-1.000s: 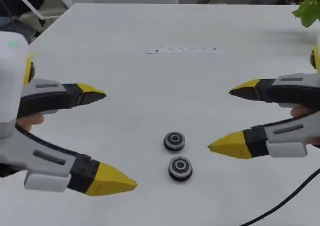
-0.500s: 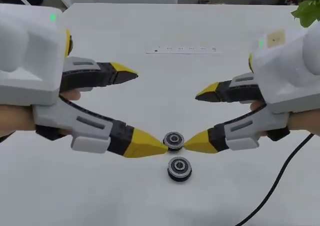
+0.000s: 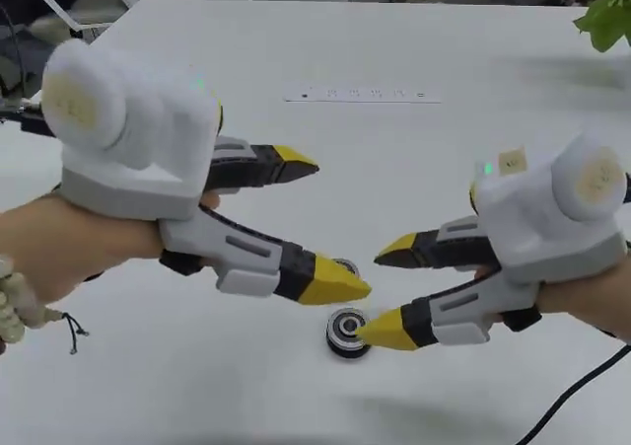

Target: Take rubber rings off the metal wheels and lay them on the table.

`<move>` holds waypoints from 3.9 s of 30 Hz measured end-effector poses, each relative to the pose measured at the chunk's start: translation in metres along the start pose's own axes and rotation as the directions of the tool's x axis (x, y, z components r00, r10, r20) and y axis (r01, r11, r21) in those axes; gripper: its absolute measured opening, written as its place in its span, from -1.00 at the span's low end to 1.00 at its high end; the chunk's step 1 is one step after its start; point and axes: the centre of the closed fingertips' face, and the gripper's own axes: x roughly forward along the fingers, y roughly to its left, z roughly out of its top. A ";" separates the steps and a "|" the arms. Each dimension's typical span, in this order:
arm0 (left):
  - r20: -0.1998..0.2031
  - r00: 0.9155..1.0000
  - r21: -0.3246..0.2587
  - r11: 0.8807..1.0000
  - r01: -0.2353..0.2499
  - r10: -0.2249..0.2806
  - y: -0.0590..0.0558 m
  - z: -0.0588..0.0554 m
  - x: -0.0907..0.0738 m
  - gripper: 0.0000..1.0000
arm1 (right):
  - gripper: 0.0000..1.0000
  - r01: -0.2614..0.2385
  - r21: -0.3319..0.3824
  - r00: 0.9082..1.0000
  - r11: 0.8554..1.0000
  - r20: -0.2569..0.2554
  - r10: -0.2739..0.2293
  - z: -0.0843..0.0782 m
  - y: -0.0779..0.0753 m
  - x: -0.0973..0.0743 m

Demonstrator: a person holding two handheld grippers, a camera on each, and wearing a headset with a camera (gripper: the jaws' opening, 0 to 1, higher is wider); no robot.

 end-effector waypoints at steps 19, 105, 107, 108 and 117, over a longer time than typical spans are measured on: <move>-0.094 0.995 -0.002 1.000 0.022 -0.022 -0.021 -0.064 0.028 -0.20 | -0.39 -0.010 -0.011 0.999 1.000 -0.042 0.009 -0.021 0.009 0.017; -0.137 0.989 0.007 0.999 0.048 -0.046 -0.031 -0.087 0.042 -0.85 | -1.00 -0.030 0.586 0.999 0.810 0.040 0.009 -0.011 0.002 0.009; -0.137 0.989 0.005 0.999 0.047 -0.046 -0.031 -0.087 0.041 -0.85 | -1.00 -0.034 0.582 0.999 0.812 0.043 0.011 -0.010 0.003 0.010; -0.137 0.990 0.005 0.999 0.047 -0.046 -0.031 -0.087 0.041 -0.85 | -1.00 -0.036 0.580 0.999 0.814 0.044 0.012 -0.010 0.003 0.010; -0.135 0.990 0.004 0.999 0.051 -0.050 -0.032 -0.087 0.041 -0.85 | -1.00 -0.028 0.540 0.999 0.841 0.030 0.014 -0.009 0.009 0.011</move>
